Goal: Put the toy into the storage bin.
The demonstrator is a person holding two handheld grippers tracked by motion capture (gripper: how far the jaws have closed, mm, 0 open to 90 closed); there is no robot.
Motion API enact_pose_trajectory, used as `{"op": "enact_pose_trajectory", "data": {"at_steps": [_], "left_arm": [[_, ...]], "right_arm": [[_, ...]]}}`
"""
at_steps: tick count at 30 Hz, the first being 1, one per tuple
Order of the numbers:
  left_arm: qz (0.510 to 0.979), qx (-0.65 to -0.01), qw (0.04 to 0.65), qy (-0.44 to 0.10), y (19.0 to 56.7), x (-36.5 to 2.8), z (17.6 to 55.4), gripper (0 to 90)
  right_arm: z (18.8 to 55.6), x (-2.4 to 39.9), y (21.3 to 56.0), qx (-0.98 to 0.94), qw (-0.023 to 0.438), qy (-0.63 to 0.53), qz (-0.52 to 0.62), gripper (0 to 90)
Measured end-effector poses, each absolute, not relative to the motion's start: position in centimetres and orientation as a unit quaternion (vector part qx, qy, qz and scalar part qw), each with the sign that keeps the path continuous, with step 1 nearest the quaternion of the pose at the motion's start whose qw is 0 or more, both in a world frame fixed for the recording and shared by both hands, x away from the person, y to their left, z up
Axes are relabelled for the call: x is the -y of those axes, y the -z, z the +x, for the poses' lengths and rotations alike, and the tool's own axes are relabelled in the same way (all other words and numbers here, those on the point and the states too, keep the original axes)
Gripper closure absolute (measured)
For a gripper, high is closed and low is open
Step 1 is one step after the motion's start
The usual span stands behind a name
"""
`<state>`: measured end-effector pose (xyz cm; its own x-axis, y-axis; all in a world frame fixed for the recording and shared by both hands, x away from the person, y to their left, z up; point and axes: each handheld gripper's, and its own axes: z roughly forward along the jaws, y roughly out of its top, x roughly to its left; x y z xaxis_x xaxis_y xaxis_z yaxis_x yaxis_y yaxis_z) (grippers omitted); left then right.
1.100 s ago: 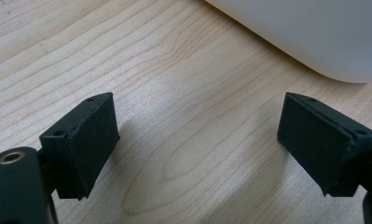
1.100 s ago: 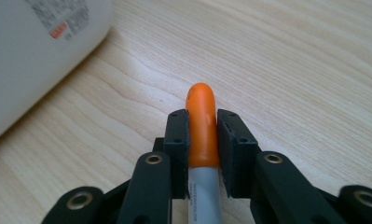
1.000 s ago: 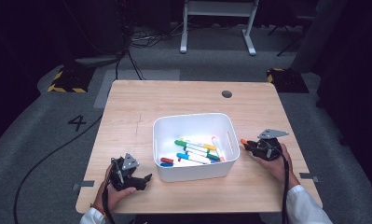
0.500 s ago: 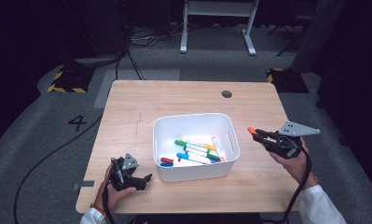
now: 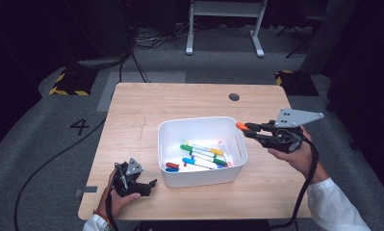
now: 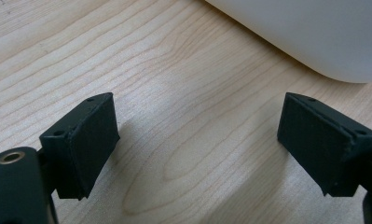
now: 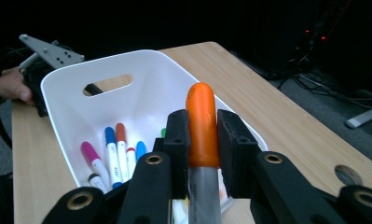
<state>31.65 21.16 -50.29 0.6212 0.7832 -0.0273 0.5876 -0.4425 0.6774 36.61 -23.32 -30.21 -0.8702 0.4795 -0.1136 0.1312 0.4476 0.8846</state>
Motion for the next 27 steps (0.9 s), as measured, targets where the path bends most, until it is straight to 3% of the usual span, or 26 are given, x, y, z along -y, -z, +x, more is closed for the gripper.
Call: {"op": "enact_pose_trajectory", "data": {"at_steps": [13, 27], "left_arm": [[0.837, -0.41, 0.333, -0.147, 50.3, -21.2, 31.6, 12.4], [0.837, -0.41, 0.333, -0.147, 50.3, -21.2, 31.6, 12.5]], "right_arm": [[38.1, 15.3, 30.9, -0.885, 0.134, -0.431, 0.115, 75.0], [38.1, 9.7, 35.0, -0.941, 0.084, -0.323, 0.055, 75.0]]}}
